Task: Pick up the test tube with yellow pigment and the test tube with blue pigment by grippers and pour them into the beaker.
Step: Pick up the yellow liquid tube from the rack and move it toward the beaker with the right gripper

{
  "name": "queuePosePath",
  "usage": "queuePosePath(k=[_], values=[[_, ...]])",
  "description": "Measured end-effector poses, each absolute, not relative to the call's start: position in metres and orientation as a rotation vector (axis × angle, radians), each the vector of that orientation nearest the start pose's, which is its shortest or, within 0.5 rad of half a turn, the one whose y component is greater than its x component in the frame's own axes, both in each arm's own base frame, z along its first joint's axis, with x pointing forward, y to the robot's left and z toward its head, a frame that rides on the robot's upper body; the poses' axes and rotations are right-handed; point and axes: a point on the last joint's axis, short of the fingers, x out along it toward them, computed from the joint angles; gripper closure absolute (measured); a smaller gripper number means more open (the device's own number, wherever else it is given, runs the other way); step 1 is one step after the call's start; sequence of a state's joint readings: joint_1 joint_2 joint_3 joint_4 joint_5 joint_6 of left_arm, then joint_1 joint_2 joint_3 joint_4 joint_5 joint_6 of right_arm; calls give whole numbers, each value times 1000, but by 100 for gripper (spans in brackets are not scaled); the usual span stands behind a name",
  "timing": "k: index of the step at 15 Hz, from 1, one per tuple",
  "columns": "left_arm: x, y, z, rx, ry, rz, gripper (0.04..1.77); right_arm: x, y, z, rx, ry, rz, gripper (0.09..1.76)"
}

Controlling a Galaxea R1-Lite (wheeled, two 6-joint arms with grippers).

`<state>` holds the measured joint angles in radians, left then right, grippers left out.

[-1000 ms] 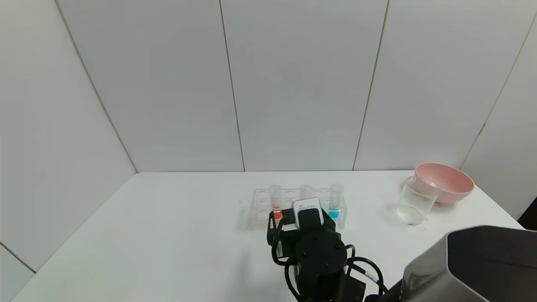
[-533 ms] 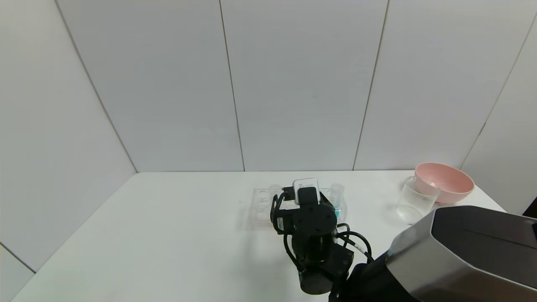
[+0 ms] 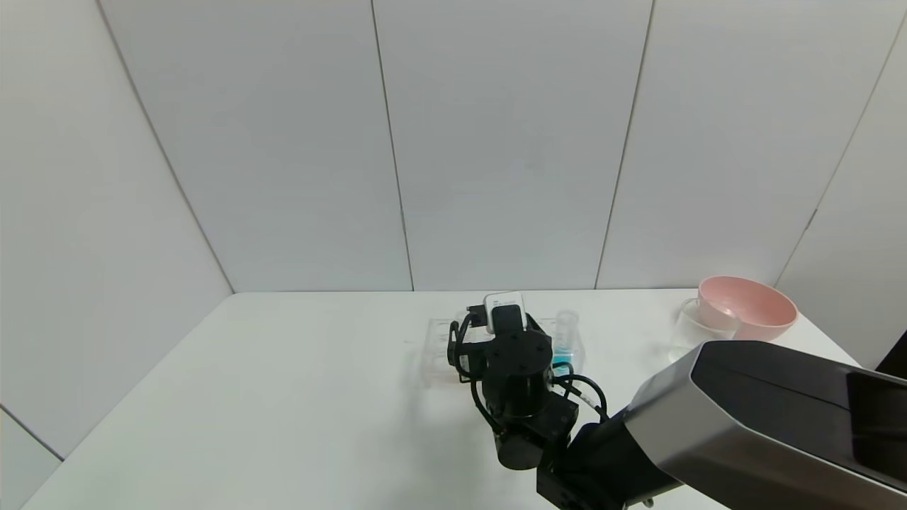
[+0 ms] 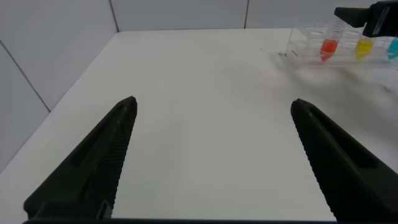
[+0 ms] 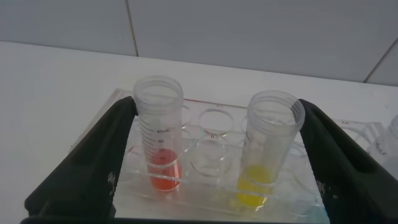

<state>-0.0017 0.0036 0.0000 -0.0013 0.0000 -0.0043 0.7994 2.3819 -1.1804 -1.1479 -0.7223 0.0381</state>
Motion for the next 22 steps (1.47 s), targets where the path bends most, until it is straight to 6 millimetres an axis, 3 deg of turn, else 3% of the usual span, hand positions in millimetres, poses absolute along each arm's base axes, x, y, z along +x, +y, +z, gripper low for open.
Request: queuePosePath(k=[6, 16, 22], values=[[-23, 0, 76, -4, 3, -2, 5, 324, 307, 66, -13, 41, 76, 9], [-23, 0, 76, -4, 2, -2, 5, 261, 303, 85, -13, 41, 155, 8], [-23, 0, 76, -4, 2, -2, 5, 241, 296, 88, -10, 39, 164, 8]])
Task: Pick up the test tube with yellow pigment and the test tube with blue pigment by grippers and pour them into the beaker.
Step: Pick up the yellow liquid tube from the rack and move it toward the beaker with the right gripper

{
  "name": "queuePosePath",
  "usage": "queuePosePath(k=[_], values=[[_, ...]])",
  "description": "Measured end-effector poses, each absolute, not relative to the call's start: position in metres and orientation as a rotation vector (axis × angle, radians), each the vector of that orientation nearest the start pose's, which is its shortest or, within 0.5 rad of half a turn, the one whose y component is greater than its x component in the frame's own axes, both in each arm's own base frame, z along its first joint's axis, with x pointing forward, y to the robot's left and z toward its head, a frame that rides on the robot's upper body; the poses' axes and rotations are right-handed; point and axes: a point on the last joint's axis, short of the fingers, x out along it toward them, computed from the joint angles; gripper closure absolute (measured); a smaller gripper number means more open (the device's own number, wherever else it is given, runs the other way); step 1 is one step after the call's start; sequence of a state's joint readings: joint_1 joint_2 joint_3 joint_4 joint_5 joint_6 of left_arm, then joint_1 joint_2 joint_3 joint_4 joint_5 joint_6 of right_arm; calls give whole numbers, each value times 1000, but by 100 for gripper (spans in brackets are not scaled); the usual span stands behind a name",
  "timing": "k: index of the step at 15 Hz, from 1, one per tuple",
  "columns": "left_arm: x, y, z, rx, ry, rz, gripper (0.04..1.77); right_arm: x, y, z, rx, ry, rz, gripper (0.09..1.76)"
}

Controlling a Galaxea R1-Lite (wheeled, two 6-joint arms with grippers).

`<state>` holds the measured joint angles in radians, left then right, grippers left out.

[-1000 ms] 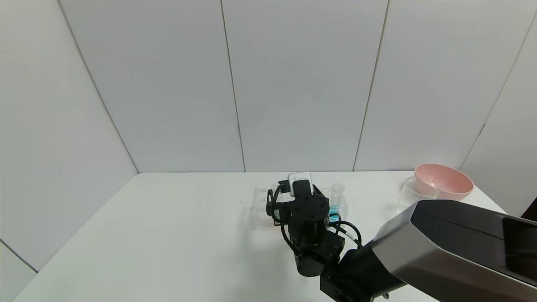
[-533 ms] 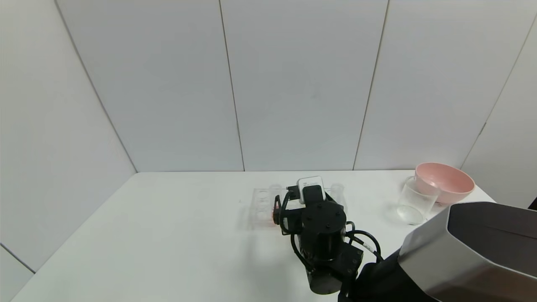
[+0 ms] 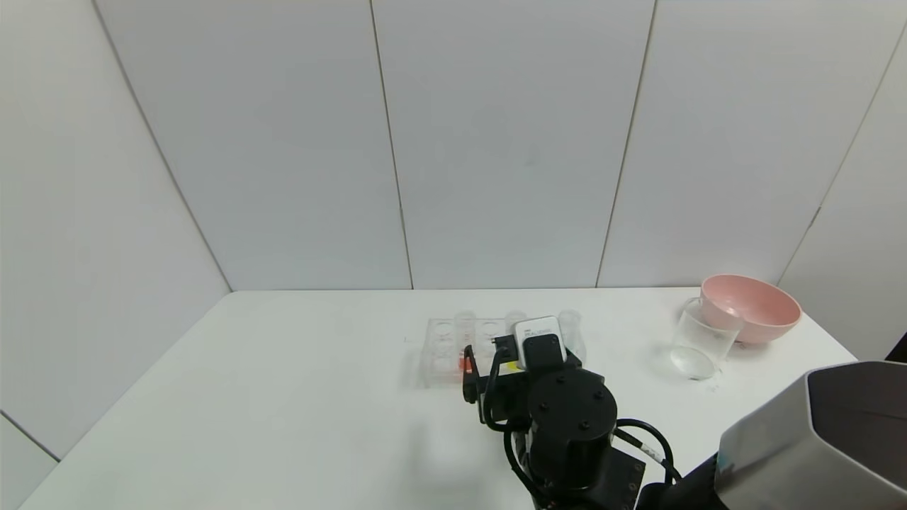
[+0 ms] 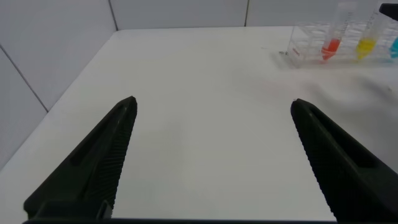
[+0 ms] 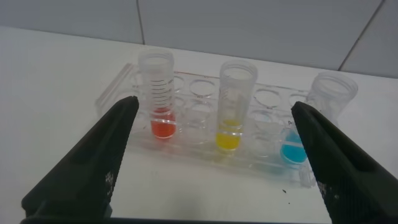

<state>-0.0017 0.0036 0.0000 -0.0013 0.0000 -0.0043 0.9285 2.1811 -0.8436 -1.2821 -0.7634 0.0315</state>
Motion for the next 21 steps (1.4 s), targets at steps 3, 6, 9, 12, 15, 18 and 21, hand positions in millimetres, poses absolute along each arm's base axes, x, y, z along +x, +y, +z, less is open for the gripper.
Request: queuePosePath(k=[3, 6, 9, 12, 15, 18, 21], values=[[-23, 0, 76, -4, 2, -2, 5, 244, 292, 87, -13, 43, 146, 8], [-23, 0, 76, -4, 2, -2, 5, 256, 288, 81, -11, 50, 117, 8], [-23, 0, 76, -4, 2, -2, 5, 272, 291, 77, 3, 37, 97, 8], [-23, 0, 76, -4, 2, -2, 5, 290, 295, 72, 4, 31, 85, 8], [-23, 0, 76, -4, 2, -2, 5, 306, 296, 67, 1, 33, 79, 8], [-23, 0, 76, -4, 2, -2, 5, 319, 295, 61, 1, 29, 72, 8], [-23, 0, 76, -4, 2, -1, 5, 328, 294, 56, 2, 27, 76, 10]])
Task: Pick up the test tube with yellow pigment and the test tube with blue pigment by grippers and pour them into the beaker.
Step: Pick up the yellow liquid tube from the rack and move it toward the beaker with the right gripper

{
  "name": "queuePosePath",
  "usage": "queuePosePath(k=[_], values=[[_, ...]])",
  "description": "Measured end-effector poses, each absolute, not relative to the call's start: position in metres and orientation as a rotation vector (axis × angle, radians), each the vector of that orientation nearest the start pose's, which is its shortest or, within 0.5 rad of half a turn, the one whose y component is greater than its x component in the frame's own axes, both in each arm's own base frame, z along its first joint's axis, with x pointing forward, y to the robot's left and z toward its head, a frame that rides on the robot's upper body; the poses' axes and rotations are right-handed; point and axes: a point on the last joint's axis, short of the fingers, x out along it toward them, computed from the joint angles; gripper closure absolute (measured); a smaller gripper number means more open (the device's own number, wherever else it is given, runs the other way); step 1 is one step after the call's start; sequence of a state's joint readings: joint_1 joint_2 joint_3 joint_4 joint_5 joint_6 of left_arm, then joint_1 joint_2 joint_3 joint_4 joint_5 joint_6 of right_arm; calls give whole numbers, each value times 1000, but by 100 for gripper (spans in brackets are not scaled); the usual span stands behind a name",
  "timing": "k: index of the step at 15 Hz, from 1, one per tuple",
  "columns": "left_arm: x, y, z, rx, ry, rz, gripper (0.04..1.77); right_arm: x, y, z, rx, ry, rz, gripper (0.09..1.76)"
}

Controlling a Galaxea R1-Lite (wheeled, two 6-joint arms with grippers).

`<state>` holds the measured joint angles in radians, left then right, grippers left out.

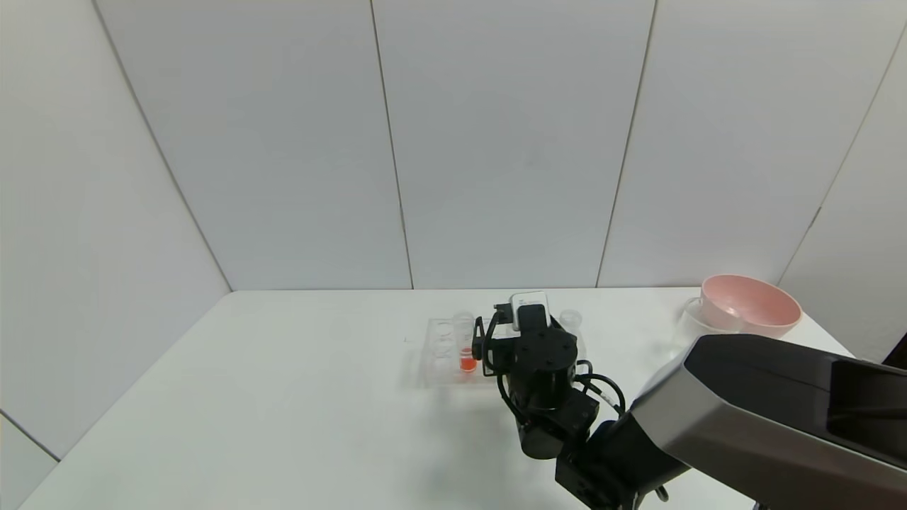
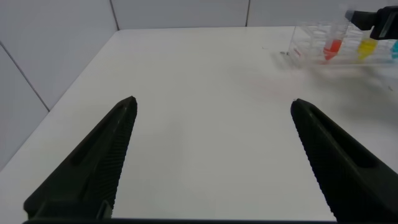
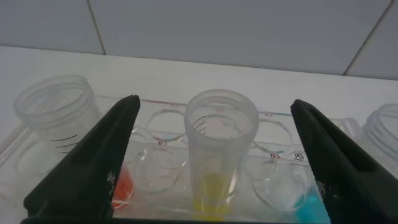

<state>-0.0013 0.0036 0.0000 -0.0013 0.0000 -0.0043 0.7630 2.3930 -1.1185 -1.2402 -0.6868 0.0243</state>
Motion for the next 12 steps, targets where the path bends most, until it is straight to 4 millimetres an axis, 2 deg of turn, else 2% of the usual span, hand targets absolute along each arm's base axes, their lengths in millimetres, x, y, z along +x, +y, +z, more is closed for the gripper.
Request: queuePosePath(k=[2, 3, 6, 10, 11, 12], values=[[-23, 0, 76, -4, 2, -1, 5, 331, 294, 54, 0, 26, 74, 11], [-23, 0, 76, -4, 2, -1, 5, 332, 293, 53, -2, 27, 75, 21], [-23, 0, 76, -4, 2, -2, 5, 334, 290, 52, -7, 31, 75, 71], [-23, 0, 76, -4, 2, -2, 5, 333, 289, 52, -9, 33, 78, 118], [-23, 0, 76, -4, 3, -1, 5, 332, 290, 52, -10, 33, 78, 127], [-23, 0, 76, -4, 2, -2, 5, 332, 290, 52, -11, 33, 79, 127]])
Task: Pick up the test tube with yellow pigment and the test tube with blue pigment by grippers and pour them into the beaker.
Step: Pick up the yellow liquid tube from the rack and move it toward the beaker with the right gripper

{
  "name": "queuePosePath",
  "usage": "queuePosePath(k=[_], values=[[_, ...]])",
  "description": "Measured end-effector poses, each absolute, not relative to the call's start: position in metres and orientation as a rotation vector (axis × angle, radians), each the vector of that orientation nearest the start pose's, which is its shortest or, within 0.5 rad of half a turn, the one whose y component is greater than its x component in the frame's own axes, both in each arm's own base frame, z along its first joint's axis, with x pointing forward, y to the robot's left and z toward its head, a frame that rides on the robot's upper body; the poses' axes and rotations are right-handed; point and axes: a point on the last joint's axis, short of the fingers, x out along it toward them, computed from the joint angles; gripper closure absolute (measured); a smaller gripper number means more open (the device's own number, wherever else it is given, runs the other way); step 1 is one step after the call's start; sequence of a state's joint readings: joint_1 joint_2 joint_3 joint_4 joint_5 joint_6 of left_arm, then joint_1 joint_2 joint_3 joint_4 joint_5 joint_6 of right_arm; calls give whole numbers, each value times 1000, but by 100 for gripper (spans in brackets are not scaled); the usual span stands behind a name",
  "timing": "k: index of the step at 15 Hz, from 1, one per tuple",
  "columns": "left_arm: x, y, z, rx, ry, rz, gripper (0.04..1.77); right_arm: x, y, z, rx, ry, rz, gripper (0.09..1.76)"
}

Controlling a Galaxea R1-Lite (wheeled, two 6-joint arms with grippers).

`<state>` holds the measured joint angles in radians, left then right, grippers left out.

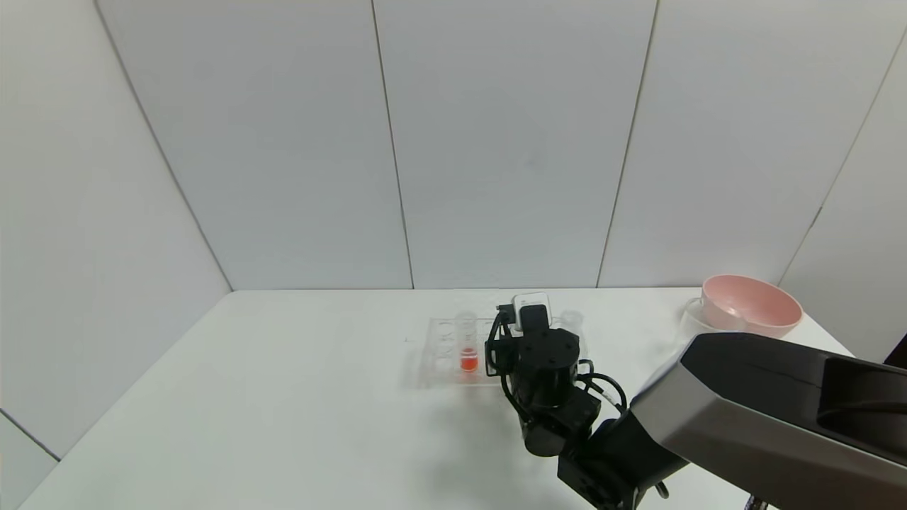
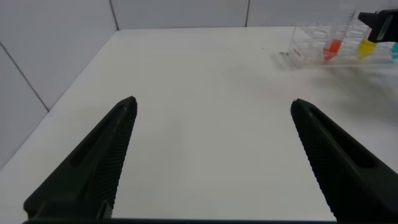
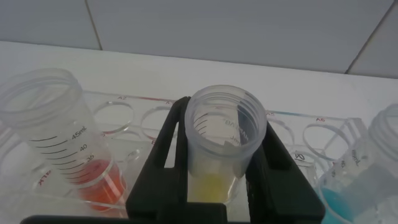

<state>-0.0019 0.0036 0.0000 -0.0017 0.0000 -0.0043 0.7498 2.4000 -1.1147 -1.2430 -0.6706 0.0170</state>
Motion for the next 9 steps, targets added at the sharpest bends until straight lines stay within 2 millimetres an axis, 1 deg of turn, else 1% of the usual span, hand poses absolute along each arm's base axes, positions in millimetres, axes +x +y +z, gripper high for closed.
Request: queuePosePath(k=[6, 9], values=[[-23, 0, 76, -4, 2, -2, 5, 329, 292, 57, -14, 26, 84, 127], [-23, 0, 76, -4, 2, -2, 5, 327, 291, 68, -22, 5, 84, 127]])
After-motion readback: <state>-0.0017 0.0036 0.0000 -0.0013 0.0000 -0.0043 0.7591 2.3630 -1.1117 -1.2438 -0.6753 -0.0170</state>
